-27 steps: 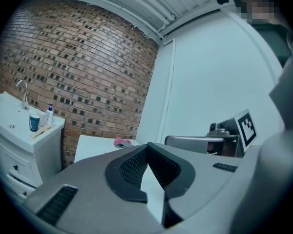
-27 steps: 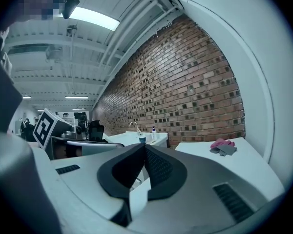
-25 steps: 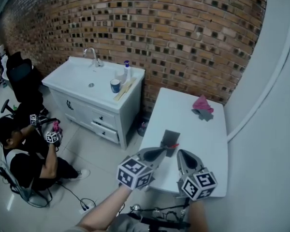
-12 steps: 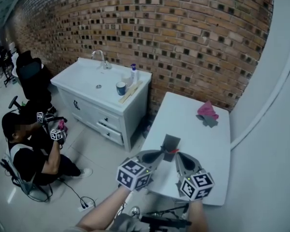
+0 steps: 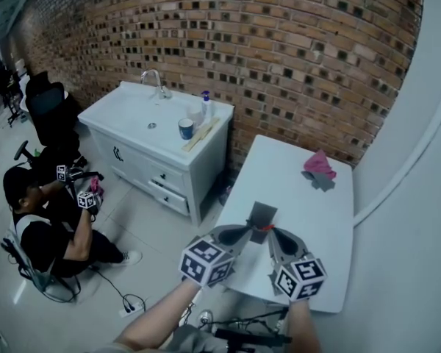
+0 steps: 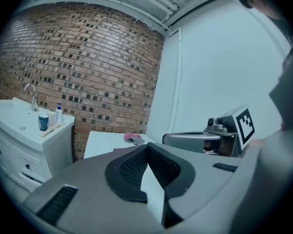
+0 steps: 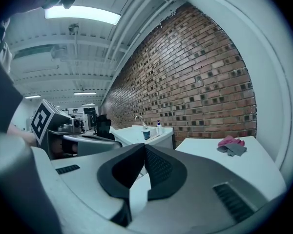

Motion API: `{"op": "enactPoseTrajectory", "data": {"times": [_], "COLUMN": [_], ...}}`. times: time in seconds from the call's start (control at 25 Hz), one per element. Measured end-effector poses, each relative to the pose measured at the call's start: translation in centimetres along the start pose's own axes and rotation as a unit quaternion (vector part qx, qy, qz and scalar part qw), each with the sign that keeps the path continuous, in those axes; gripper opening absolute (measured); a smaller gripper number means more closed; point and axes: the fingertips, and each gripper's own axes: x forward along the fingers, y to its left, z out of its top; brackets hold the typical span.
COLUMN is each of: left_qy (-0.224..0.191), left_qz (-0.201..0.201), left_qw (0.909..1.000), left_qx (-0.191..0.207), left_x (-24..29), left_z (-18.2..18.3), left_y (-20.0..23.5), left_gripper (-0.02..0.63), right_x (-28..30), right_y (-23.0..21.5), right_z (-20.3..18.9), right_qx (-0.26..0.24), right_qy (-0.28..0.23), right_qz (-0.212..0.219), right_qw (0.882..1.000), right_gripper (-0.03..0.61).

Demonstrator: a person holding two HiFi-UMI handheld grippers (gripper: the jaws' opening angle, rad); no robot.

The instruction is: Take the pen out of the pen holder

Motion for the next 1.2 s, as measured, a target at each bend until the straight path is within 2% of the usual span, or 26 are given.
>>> {"op": "enactPoseTrajectory", "data": {"times": [0.24, 0.4, 0.56, 0.8, 1.12, 1.2], "left_qy": [0.014, 0.018, 0.026, 0.038, 0.044, 0.044], "left_qz": [0.015, 0.026, 0.030, 0.034, 0.039, 0.041], "left_qw": [0.9997, 0.9992, 0.9986, 0.9979, 0.9972, 0.9971], "left_qx": [-0.011, -0.025, -0.035, -0.039, -0.047, -0.047], "left_x": [0.1, 0.0, -0.2, -0.2, -0.7, -0.9], "left_z": [-1.7, -3.0, -4.2, -5.2, -5.8, -5.8], "left_y": [2.0, 3.6, 4.9, 6.5, 7.5, 7.6], "left_gripper": [0.002, 0.002, 0.002, 0.002, 0.002, 0.002], "right_x": [2.7, 5.4, 8.1, 11.4, 12.7, 12.6], "right_y": [-0.8, -1.0, -1.3, -1.7, -2.3, -2.4], "right_z": [-2.6, -5.0, -6.9, -9.2, -10.8, -10.5], "right_qx": [-0.018, -0.032, -0.056, -0.085, -0.135, -0.141], "right_qy": [0.030, 0.061, 0.088, 0.117, 0.153, 0.154], "right_qz": [-0.006, -0.008, -0.009, -0.022, -0.054, -0.057], "right_qw": [0.999, 0.998, 0.995, 0.989, 0.977, 0.976], "right_gripper": [0.003, 0.071, 0.101, 0.103, 0.101, 0.080]}}
